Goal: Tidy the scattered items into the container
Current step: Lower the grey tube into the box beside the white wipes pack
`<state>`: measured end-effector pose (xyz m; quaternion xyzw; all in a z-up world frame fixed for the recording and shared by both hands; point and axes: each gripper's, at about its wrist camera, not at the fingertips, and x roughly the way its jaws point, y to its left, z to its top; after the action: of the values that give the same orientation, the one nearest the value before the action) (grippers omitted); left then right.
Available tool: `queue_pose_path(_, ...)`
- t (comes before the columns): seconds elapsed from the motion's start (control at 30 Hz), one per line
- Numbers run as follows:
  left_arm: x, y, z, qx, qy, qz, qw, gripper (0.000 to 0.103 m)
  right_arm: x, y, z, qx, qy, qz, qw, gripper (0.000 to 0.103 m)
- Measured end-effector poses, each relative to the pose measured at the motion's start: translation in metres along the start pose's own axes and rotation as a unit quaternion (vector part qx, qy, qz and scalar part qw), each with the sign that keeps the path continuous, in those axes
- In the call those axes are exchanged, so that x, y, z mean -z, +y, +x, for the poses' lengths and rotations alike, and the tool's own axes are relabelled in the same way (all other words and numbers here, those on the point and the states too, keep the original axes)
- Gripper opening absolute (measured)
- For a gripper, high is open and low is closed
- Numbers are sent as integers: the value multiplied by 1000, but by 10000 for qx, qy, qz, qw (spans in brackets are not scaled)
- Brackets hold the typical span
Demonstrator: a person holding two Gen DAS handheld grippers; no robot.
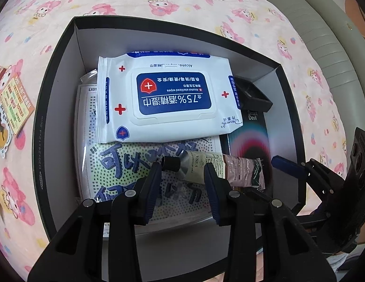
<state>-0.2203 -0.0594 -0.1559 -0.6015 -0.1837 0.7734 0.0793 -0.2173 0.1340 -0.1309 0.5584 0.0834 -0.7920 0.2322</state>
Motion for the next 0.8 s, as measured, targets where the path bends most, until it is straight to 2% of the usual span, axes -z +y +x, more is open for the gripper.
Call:
queue_pose_path(0.27, -2, 2, -3, -14, -42, -38, 10000, 37, -4, -2, -2, -128, -198, 219, 9995, 68)
queue_pose_path(0.43, 0, 6, -8, -6, -119, -147, 9998, 37, -8, 4, -7, -763, -358, 306, 9960, 68)
queue_pose_path(0.53, 1, 7, -6, 30, -66, -137, 9999, 37, -7, 3, -14, -261, -431, 218, 9985, 68)
queue_pose_path(0.63, -2, 2, -1, 43, -31, -89, 9999, 37, -5, -13, -18, -22, -362, 483, 9982, 68)
queue_pose_path(0.7, -4, -1, 1, 53, -19, -80, 10000, 37, -2, -16, -11, -77, -95, 536, 9985, 69)
queue_pose_path(0.8, -5, -3, 0, 120, -39, -50, 9999, 37, 4, -11, -10, -401, -29, 567, 9976, 68)
